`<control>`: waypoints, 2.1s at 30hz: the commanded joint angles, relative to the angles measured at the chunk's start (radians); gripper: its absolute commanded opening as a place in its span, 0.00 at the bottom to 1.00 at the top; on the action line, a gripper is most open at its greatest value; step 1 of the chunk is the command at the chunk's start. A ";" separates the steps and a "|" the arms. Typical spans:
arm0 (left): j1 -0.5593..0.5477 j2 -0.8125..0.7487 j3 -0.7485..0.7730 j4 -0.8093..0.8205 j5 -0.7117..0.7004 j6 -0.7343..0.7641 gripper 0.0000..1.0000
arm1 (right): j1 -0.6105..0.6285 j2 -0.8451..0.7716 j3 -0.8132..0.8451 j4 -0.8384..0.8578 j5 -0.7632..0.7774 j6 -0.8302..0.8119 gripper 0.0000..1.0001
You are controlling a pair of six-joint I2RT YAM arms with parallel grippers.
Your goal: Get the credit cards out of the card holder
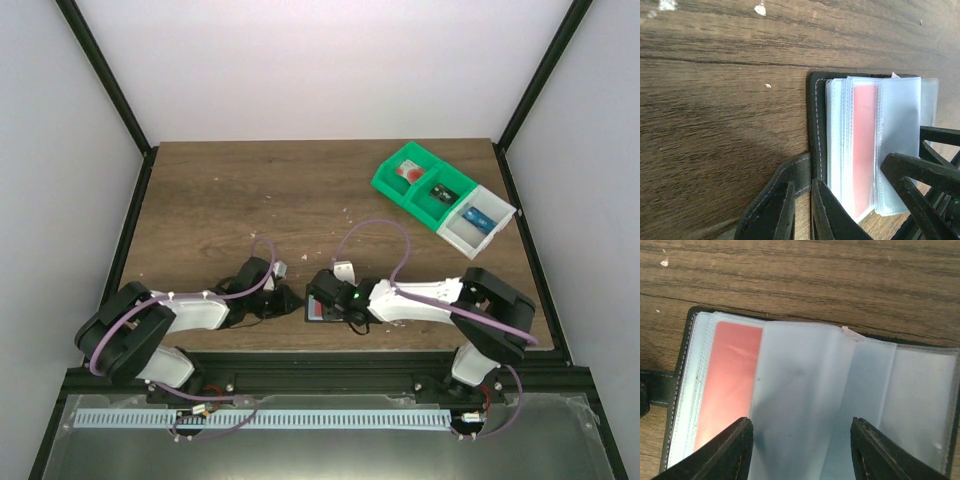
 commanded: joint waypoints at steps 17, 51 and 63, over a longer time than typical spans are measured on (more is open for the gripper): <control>-0.001 0.061 -0.022 -0.056 -0.081 0.019 0.13 | 0.008 -0.147 -0.058 -0.089 0.063 0.031 0.56; -0.005 -0.025 -0.104 -0.041 -0.076 -0.020 0.13 | 0.008 0.126 0.120 -0.038 -0.029 0.037 0.71; -0.004 0.017 -0.115 -0.037 -0.107 -0.010 0.13 | 0.008 0.101 0.094 -0.124 0.041 0.065 0.62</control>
